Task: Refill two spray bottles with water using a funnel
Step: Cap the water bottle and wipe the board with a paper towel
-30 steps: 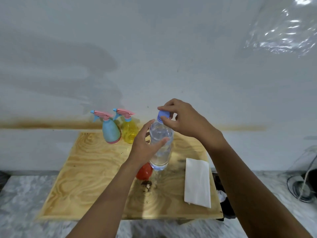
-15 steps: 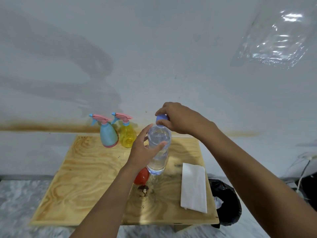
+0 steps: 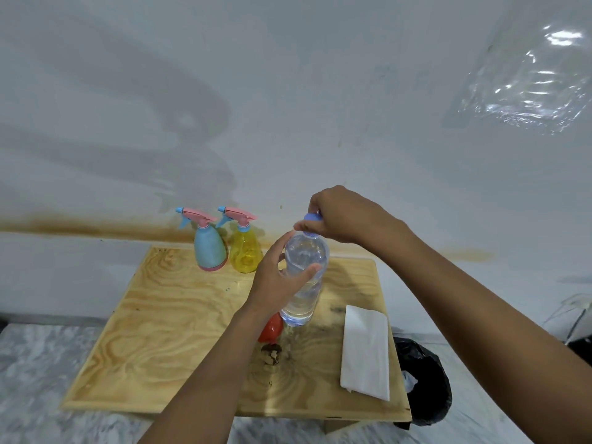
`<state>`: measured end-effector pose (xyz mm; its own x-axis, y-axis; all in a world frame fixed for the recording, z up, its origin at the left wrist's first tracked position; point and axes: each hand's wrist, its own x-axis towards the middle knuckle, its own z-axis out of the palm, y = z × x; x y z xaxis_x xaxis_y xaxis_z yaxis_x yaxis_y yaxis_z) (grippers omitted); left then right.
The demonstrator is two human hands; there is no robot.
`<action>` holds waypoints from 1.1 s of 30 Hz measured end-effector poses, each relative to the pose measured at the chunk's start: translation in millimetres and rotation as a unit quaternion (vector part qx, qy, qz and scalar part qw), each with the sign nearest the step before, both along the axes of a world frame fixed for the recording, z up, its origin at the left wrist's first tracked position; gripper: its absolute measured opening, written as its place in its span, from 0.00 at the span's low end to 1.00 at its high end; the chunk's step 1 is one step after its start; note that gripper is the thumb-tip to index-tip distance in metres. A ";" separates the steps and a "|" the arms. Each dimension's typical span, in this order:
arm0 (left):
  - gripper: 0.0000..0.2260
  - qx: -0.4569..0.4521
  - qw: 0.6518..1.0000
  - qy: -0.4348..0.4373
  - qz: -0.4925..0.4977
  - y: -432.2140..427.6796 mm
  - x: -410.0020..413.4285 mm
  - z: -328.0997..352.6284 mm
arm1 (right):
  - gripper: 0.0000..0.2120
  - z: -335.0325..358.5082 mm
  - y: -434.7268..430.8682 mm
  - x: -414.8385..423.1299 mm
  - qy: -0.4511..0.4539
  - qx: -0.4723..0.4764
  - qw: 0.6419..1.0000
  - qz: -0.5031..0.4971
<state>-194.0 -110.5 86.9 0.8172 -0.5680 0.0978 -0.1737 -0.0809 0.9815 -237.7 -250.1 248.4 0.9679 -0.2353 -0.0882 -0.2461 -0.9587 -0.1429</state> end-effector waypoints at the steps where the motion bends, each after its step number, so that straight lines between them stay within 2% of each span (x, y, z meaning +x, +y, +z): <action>1: 0.32 0.000 1.000 -0.001 0.000 0.1 -0.5 0.4 | 0.25 -1.6 1.8 0.7 0.000 -0.004 1.000 -0.013; 4: 0.31 -0.004 1.000 -0.006 -0.007 0.5 -1.2 2.2 | 0.30 -2.9 -0.9 -2.4 0.017 -0.017 1.000 -0.011; 6: 0.32 0.000 1.000 -0.005 -0.008 0.9 -1.2 1.6 | 0.33 2.7 -4.8 -9.4 0.050 -0.005 0.998 0.033; 9: 0.35 0.009 1.000 0.002 -0.001 1.0 -0.5 0.2 | 0.24 10.7 -13.0 -15.0 0.066 -0.008 0.992 0.104; 12: 0.34 0.006 1.000 0.001 -0.004 0.7 -1.2 1.1 | 0.18 3.9 -14.6 -8.6 0.024 -0.028 0.997 0.074; 14: 0.33 0.003 1.000 0.001 -0.005 1.3 -1.0 0.9 | 0.24 -4.5 -11.9 -3.8 0.007 -0.053 0.998 0.044; 17: 0.35 0.002 1.000 0.007 -0.007 1.7 -0.4 0.3 | 0.31 -6.5 -18.4 -7.9 0.034 -0.076 0.995 0.063; 23: 0.33 0.004 1.000 0.004 0.000 0.5 -1.8 1.6 | 0.20 -3.3 -26.3 -11.2 0.018 -0.076 0.987 0.137; 29: 0.32 0.002 1.000 0.002 0.010 -1.0 -2.1 4.1 | 0.25 -21.8 -16.5 -9.5 -0.051 -0.111 0.989 0.089; 33: 0.33 0.011 1.000 0.003 0.006 -0.4 -2.7 3.7 | 0.22 -24.7 -14.6 -5.0 -0.077 -0.153 0.980 0.099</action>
<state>-196.6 -111.0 90.6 0.8247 -0.5598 0.0801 -0.1668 -0.1055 0.9803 -242.8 -264.7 223.7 0.9935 -0.0343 0.1086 -0.0493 -0.9891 0.1387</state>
